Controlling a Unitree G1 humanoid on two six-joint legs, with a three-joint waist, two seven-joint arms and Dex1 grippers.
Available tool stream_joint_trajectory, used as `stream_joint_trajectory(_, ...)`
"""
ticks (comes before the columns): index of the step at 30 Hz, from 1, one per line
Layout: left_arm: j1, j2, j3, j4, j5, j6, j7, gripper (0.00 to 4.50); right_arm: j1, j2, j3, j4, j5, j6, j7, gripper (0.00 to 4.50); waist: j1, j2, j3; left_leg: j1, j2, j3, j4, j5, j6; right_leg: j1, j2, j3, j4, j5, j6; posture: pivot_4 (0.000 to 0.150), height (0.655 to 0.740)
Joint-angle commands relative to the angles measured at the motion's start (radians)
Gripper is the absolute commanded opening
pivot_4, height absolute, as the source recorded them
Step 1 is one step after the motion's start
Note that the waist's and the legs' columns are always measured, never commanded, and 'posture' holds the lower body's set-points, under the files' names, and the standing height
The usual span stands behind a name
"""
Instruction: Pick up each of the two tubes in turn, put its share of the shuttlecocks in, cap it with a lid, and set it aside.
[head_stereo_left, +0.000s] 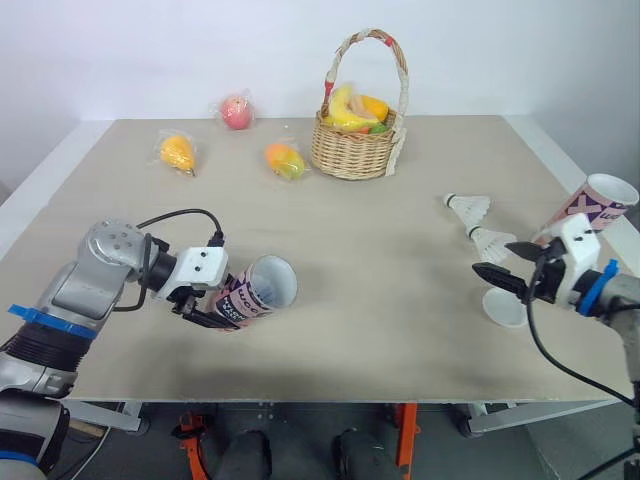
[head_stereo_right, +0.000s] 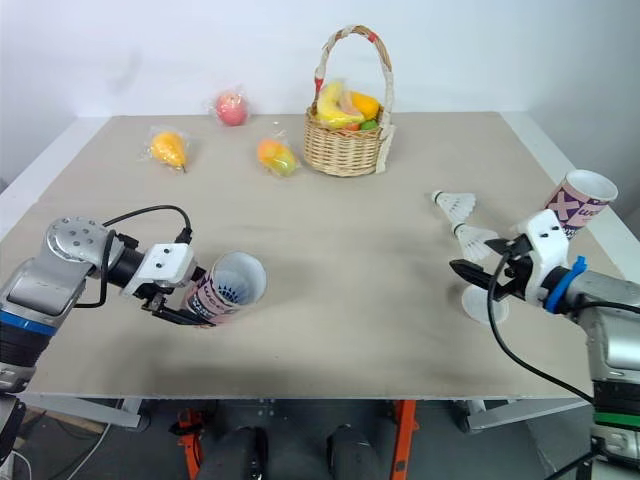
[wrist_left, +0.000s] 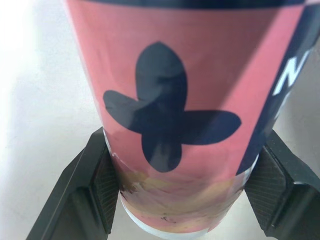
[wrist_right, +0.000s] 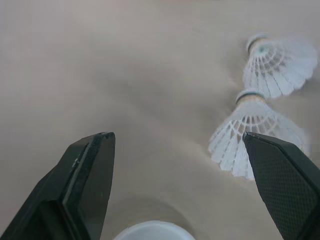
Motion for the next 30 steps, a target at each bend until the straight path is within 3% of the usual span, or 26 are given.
stream_joint_trajectory(1,0.011,-0.009,-0.033,0.007,0.006,0.0,-0.004,3.19,-0.084,0.012,0.038,0.128,-0.056,-0.083,-0.043,4.36,-0.001,0.0,0.0,0.0,0.0,0.002,0.0,0.0,0.0,0.0,0.0,0.001,0.0,0.0,0.0,0.15,0.74)
stream_joint_trajectory(10,0.013,0.0,-0.02,-0.01,-0.012,0.021,-0.01,3.19,-0.329,0.093,0.127,0.506,-0.147,-0.217,-0.117,4.36,-0.008,0.0,0.0,0.0,0.0,0.006,0.0,0.0,0.0,-0.002,0.0,0.007,-0.001,0.001,0.004,0.15,0.74)
stream_joint_trajectory(15,0.015,0.003,-0.016,-0.023,-0.016,0.033,-0.009,3.19,-0.392,0.107,0.143,0.601,-0.169,-0.261,-0.114,2.77,-0.007,0.0,0.0,0.0,-0.001,0.006,-0.001,0.0,0.001,-0.002,0.0,0.007,-0.001,0.002,0.005,0.15,0.74)
stream_joint_trajectory(18,0.02,0.005,-0.013,-0.035,-0.019,0.045,-0.007,3.19,-0.376,0.086,0.134,0.581,-0.162,-0.268,-0.097,1.34,-0.007,0.0,0.0,-0.001,-0.001,0.006,-0.001,-0.001,0.001,-0.002,0.0,0.007,-0.001,0.001,0.006,0.15,0.74)
stream_joint_trajectory(21,0.028,0.006,-0.009,-0.047,-0.022,0.057,-0.002,3.19,-0.303,0.042,0.147,0.366,-0.147,-0.241,-0.028,0.07,-0.004,0.0,0.0,-0.001,-0.001,0.006,-0.001,-0.001,0.001,-0.002,0.0,0.008,-0.001,0.001,0.007,0.15,0.74)
stream_joint_trajectory(30,0.033,0.003,-0.01,-0.057,-0.028,0.066,0.005,3.19,-0.201,-0.029,0.203,-0.444,0.103,-0.047,0.199,0.07,-0.007,0.001,0.0,0.0,0.001,0.006,-0.001,-0.002,0.001,-0.003,0.002,0.008,0.0,0.001,0.007,0.15,0.74)
